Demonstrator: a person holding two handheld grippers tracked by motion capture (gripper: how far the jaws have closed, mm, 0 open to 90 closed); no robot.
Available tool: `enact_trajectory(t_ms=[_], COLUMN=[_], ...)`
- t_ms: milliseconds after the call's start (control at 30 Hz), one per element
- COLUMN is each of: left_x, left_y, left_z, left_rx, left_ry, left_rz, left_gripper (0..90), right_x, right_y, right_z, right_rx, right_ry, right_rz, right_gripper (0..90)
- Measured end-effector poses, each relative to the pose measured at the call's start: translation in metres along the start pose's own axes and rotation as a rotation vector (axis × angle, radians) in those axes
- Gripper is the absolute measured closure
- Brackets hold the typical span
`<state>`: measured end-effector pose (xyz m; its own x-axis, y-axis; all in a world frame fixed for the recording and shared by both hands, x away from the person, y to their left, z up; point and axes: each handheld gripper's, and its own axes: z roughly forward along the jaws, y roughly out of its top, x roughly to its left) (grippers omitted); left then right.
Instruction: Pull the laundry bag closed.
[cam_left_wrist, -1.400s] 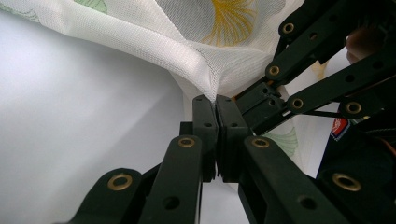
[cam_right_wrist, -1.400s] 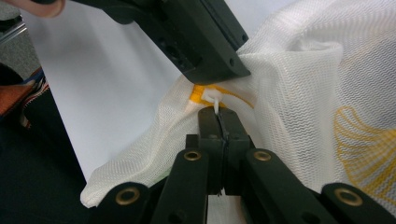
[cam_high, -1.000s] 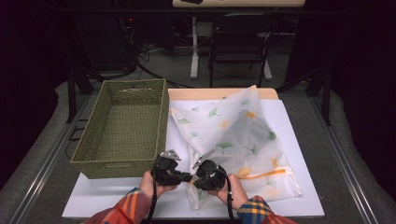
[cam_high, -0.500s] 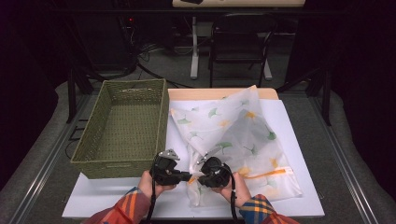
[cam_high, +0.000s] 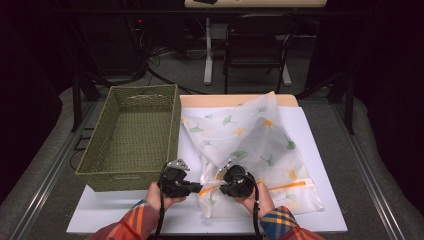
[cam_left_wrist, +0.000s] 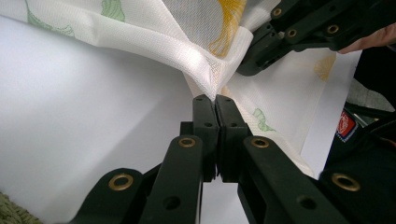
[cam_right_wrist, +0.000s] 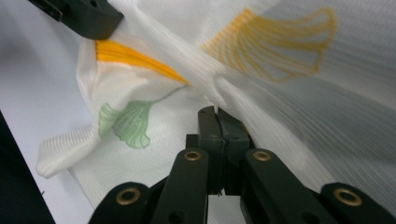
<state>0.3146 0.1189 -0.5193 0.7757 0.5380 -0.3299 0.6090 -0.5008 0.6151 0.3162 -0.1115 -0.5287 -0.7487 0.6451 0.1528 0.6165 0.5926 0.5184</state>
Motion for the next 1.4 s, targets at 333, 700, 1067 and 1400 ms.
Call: enact_trajectory(t_ms=[333, 700, 1067, 1400], left_x=[0.001, 0.002, 0.003, 0.002], left_y=[-0.001, -0.001, -0.001, -0.001], left_z=[-0.002, -0.002, -0.002, -0.002], left_rx=[-0.001, -0.009, -0.007, -0.005], left_ry=[0.012, 0.023, 0.046, 0.045], left_rz=[-0.002, -0.007, -0.008, 0.006], left_gripper=[89.1, 89.1, 89.1, 89.0], right_x=[-0.009, -0.028, -0.029, -0.023], right_y=[-0.007, -0.024, -0.027, -0.034], right_z=[-0.008, -0.021, -0.025, -0.034], right_rx=[0.001, 0.004, 0.006, -0.008], right_ry=[-0.031, -0.056, -0.045, -0.021], right_rz=[0.038, 0.066, 0.071, 0.078], right_gripper=[90.0, 90.0, 90.0, 90.0])
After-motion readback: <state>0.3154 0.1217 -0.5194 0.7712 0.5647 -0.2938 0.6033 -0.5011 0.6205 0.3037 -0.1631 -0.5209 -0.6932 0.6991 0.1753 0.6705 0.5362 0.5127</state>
